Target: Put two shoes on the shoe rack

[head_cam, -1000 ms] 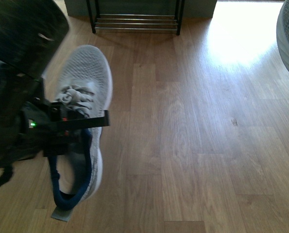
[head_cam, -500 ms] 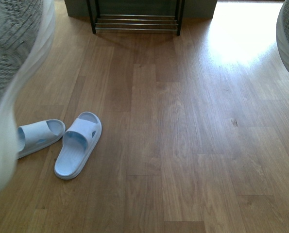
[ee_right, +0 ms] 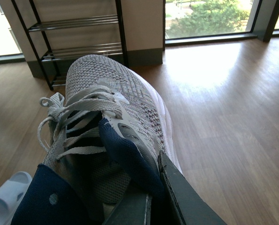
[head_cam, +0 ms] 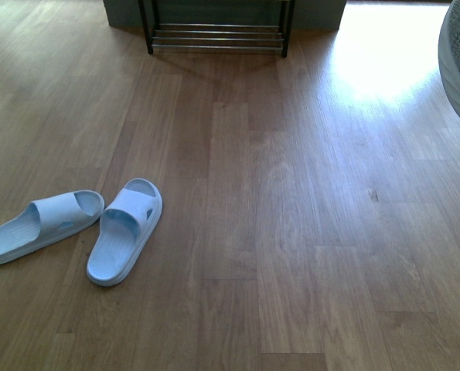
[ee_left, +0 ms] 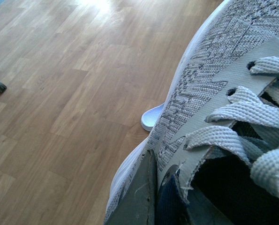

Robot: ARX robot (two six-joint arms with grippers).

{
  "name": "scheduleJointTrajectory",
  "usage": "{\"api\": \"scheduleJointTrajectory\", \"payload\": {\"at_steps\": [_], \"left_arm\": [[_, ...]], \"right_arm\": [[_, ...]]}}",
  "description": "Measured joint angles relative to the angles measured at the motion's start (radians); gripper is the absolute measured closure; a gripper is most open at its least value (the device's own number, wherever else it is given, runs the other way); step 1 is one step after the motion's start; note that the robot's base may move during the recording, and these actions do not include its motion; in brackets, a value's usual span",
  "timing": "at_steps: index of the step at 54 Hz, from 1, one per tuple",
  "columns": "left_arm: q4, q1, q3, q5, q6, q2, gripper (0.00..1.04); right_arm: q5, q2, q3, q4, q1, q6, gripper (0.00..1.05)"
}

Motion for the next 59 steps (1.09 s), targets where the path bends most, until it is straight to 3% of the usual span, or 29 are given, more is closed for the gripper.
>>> {"api": "scheduleJointTrajectory", "payload": {"at_steps": [4,13,24,32,59], "left_arm": [[0.062,0.01,-0.042,-0.01,0.004,-0.011,1.03],[0.37,0.067,-0.181,-0.028,0.163,-0.097,1.03],[0.746,-0.019,-0.237,-0.148,0.441,-0.193,1.03],[0.822,-0.032,-0.257,-0.177,0.516,-0.196,1.03],[0.828,-0.034,-0.259,-0.18,0.559,-0.196,1.03]], "right_arm": [[0.0,0.0,0.0,0.0,0.0,0.0,1.03],[0.0,0.0,0.0,0.0,0.0,0.0,1.03],[0.0,0.0,0.0,0.0,0.0,0.0,1.03],[0.0,0.0,0.0,0.0,0.0,0.0,1.03],[0.0,0.0,0.0,0.0,0.0,0.0,1.03]]}}
